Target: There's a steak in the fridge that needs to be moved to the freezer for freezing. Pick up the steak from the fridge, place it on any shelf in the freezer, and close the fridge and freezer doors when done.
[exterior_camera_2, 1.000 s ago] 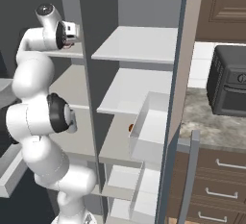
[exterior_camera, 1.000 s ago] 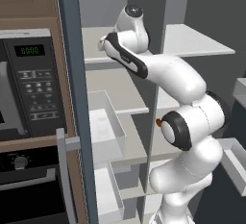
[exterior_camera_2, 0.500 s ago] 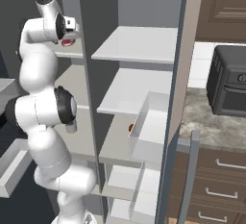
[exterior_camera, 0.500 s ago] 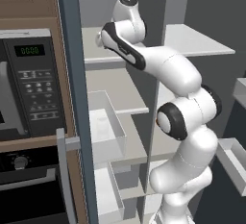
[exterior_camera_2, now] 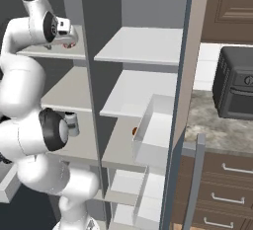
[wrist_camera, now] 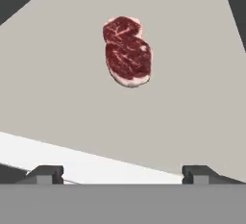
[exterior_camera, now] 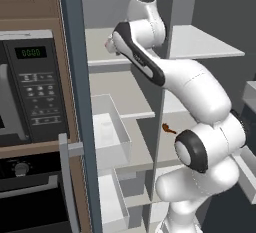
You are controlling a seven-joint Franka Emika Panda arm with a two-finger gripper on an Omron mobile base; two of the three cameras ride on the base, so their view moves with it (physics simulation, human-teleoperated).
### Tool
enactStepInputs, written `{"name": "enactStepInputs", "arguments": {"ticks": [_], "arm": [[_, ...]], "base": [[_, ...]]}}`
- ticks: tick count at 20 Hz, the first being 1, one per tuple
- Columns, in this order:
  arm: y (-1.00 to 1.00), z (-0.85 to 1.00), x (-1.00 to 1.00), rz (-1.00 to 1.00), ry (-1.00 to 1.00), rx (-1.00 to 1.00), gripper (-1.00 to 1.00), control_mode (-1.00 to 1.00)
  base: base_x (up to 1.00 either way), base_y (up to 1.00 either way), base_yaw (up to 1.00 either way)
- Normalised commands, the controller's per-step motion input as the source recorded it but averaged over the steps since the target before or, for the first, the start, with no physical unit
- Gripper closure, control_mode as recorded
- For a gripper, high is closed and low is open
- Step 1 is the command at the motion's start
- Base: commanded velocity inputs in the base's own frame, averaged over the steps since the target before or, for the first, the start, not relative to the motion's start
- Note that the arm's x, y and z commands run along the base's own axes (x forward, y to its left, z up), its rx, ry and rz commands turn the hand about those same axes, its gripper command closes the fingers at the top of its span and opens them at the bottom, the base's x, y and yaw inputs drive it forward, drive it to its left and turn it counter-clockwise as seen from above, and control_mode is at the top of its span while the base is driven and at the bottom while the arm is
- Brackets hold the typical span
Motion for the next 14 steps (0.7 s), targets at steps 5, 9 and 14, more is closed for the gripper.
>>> {"name": "enactStepInputs", "arguments": {"ticks": [5,9,14], "arm": [[-0.35,0.0,-1.0,-0.03,-0.05,0.1,-1.0,-1.0],[-0.47,0.0,-1.0,-0.04,-0.01,0.09,-1.0,-1.0],[-0.74,0.04,-0.96,-0.2,0.04,0.05,-1.0,-1.0]], "base": [[0.0,0.0,0.0],[0.0,0.0,0.0],[0.0,0.0,0.0]]}}
